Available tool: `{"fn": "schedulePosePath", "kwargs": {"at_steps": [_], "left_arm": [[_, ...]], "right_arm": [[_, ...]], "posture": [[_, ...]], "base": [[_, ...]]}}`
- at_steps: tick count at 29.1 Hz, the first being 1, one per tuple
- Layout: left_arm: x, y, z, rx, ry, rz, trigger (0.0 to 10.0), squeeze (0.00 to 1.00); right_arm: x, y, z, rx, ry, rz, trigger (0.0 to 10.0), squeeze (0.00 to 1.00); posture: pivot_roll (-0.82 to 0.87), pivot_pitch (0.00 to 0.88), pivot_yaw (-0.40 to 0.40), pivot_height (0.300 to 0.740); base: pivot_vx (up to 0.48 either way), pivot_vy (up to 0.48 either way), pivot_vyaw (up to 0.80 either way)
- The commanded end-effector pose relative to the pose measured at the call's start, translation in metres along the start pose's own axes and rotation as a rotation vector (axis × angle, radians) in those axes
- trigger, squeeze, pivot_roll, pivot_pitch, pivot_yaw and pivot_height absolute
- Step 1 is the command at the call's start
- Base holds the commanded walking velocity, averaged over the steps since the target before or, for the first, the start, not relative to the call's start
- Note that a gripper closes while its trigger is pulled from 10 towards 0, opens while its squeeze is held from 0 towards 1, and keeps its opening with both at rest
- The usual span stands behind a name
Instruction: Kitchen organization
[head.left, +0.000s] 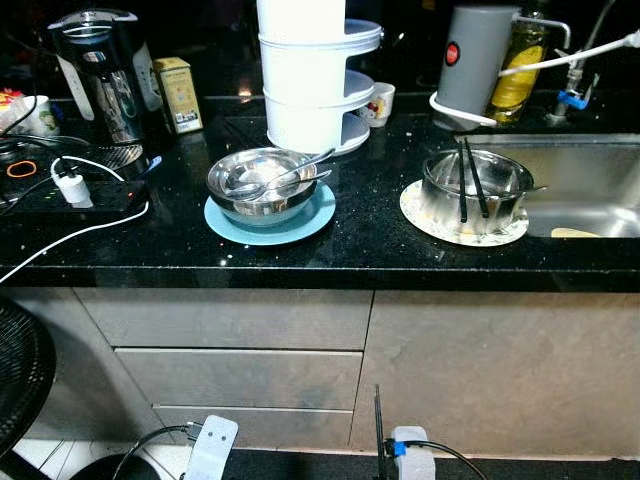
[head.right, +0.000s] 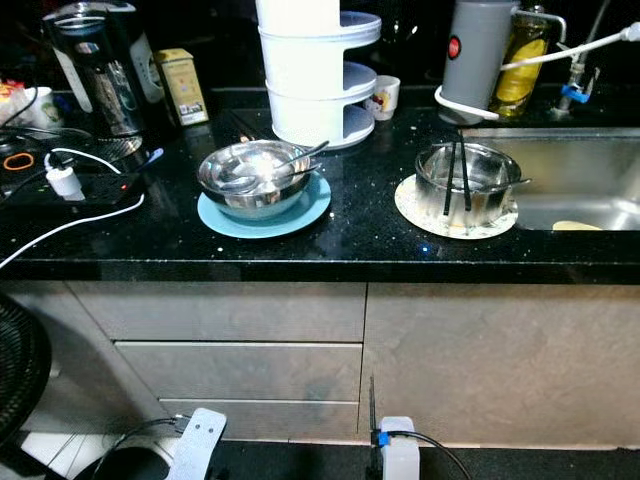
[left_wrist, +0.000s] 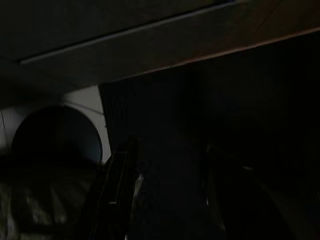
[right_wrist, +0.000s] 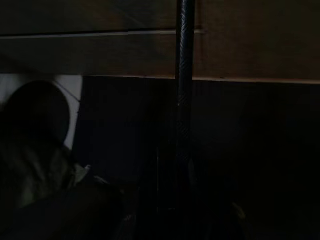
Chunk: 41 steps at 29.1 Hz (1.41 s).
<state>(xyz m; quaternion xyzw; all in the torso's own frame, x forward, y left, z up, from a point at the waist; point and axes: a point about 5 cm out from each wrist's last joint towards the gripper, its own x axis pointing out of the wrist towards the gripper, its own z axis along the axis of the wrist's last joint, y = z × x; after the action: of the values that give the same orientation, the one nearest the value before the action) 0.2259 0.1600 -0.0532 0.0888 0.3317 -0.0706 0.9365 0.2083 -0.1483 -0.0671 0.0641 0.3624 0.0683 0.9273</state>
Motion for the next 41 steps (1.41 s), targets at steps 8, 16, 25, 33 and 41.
{"fn": "schedulePosePath", "kwargs": {"at_steps": [8, 16, 25, 33, 41], "left_arm": [[0.0005, 0.0013, -0.0006, 0.001, 0.009, 0.010, 10.0, 0.00], [0.0024, 0.0022, 0.0026, -0.029, 0.008, 0.034, 10.0, 0.00], [0.0030, 0.0008, 0.0037, -0.040, 0.004, 0.035, 10.0, 0.00], [0.0035, 0.0015, 0.0052, -0.046, 0.001, 0.037, 10.0, 0.00], [0.0037, 0.0017, 0.0055, -0.048, 0.000, 0.038, 10.0, 0.00]], "right_arm": [[-0.0018, -0.0013, -0.0065, 0.007, 0.022, -0.013, 10.0, 0.00], [-0.0011, -0.0018, -0.0041, -0.002, 0.016, -0.009, 10.0, 0.00], [-0.0009, -0.0035, -0.0023, 0.002, 0.012, -0.012, 10.0, 0.00], [-0.0008, -0.0042, -0.0015, 0.001, 0.012, -0.010, 10.0, 0.00], [-0.0005, -0.0040, -0.0011, 0.001, 0.011, -0.010, 10.0, 0.00]], "posture": [[-0.04, 0.124, -0.017, 0.740], [-0.05, 0.128, -0.023, 0.740], [-0.05, 0.129, -0.024, 0.740], [-0.05, 0.128, -0.027, 0.740], [-0.05, 0.127, -0.027, 0.740]], "base": [[0.000, 0.000, 0.00], [0.000, -0.323, 0.00], [0.000, -0.396, 0.00], [0.000, -0.396, 0.00], [0.000, -0.395, 0.00]]}}
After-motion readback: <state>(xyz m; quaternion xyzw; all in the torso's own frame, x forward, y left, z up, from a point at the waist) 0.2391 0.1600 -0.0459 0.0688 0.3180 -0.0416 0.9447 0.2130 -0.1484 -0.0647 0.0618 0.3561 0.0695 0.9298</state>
